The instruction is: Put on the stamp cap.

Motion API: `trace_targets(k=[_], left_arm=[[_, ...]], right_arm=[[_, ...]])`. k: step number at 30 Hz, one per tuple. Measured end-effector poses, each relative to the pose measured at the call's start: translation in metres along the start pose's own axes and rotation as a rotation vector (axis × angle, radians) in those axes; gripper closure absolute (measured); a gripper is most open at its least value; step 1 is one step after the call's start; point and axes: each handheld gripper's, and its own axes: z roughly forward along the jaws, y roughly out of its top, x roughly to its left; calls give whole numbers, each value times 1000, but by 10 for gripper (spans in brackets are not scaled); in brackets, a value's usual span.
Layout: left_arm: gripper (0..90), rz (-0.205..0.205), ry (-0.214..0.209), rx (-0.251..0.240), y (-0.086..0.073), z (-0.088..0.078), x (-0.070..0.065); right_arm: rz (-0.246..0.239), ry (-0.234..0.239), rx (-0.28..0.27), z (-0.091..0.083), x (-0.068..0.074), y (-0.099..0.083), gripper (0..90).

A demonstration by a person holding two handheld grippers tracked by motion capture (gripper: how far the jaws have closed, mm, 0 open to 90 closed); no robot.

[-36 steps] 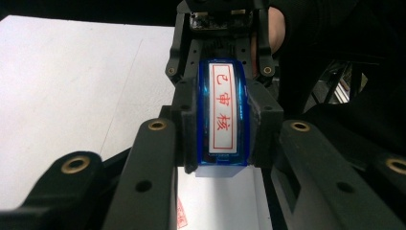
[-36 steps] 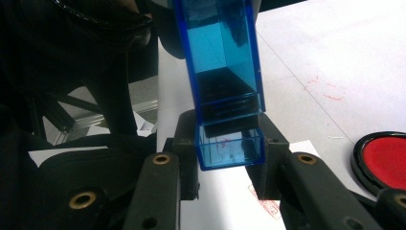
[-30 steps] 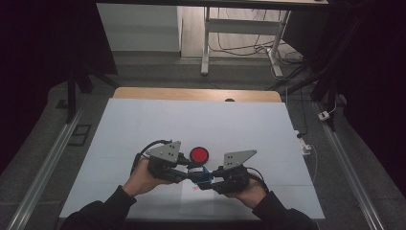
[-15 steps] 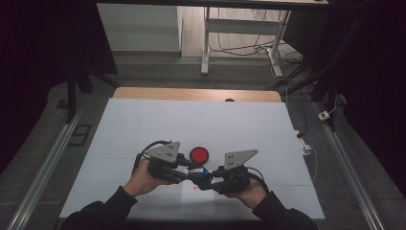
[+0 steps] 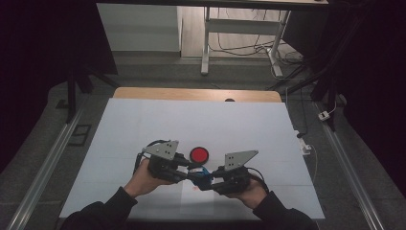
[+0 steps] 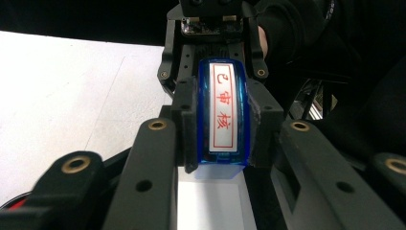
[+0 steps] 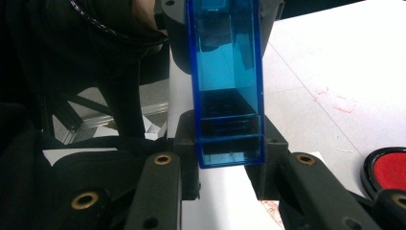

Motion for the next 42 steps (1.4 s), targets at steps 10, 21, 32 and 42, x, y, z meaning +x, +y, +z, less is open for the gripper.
trace_targets(k=[10,21,32,42], left_arm=[[697,-7,32,25,4,0,-1],[697,-21,63,22,6,-4,-1],[697,-47,125,57,7,-10,-2],[696,-77,186,86,5,-15,-2]], right_arm=[[15,-18,-3,0,0,-1,665],[24,-55,11,-1,0,-2,592],[65,-143,27,-8,2,-2,475],[73,-234,71,-14,8,-2,359]])
